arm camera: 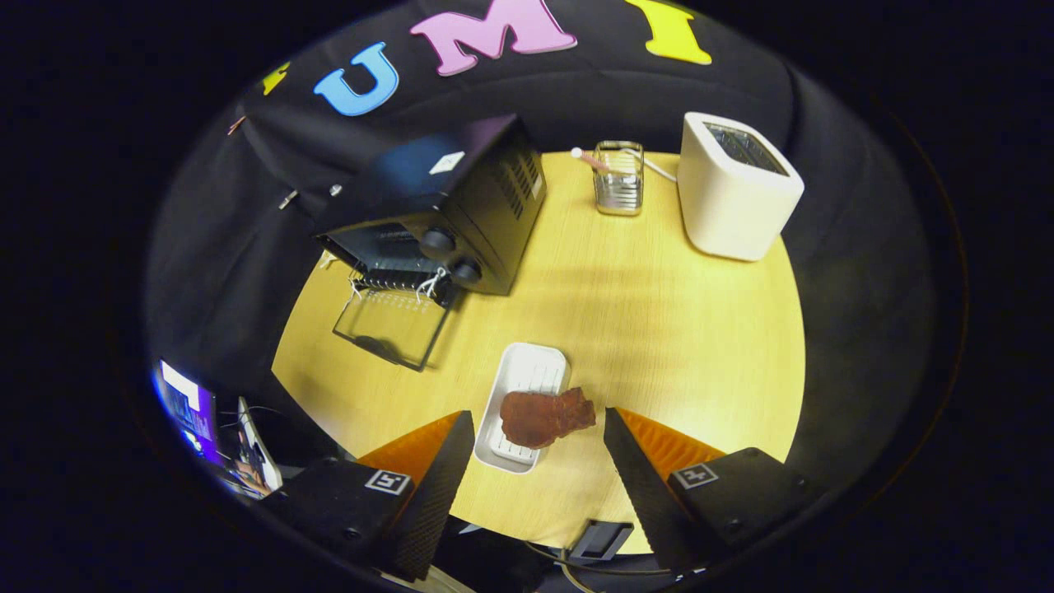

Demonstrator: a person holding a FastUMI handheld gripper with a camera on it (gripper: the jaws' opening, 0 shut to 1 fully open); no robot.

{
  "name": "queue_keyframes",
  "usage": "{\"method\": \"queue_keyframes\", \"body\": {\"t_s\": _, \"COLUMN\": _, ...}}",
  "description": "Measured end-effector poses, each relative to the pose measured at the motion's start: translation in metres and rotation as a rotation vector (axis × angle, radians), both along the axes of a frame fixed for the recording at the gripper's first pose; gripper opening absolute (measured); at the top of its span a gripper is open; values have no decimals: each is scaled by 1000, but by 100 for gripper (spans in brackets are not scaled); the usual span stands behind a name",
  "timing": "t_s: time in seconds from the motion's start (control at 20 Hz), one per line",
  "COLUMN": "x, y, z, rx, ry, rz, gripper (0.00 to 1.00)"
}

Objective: Open the toaster oven, put the food inside, and close the toaster oven door.

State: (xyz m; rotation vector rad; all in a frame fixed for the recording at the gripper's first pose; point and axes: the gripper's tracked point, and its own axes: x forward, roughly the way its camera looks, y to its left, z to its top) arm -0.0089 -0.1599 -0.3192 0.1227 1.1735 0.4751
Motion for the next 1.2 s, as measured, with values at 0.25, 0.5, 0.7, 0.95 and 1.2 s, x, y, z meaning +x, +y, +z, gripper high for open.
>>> {"method": "queue_keyframes", "body": {"t_s": 0.25, "x": 8, "y": 1, "z": -48, "rx": 39, "ry": 116, "rz": 49, "gripper": 80}}
{"method": "queue_keyframes", "body": {"t_s": 0.5, "x": 9, "y": 11, "z": -70, "rx": 100, "ry": 197, "rz": 59, "gripper": 64}}
{"method": "queue_keyframes", "body": {"t_s": 0.7, "x": 8, "y": 16, "z": -56, "rx": 261, "ry": 279, "rz": -27, "gripper": 26}}
{"method": "queue_keyframes", "body": {"t_s": 0.95, "x": 9, "y": 3, "z": -41, "rx": 225, "ry": 142, "rz": -58, "gripper": 15}}
{"method": "queue_keyframes", "body": {"t_s": 1.2, "x": 0, "y": 9, "z": 15, "rx": 249, "ry": -4, "rz": -132, "gripper": 15}}
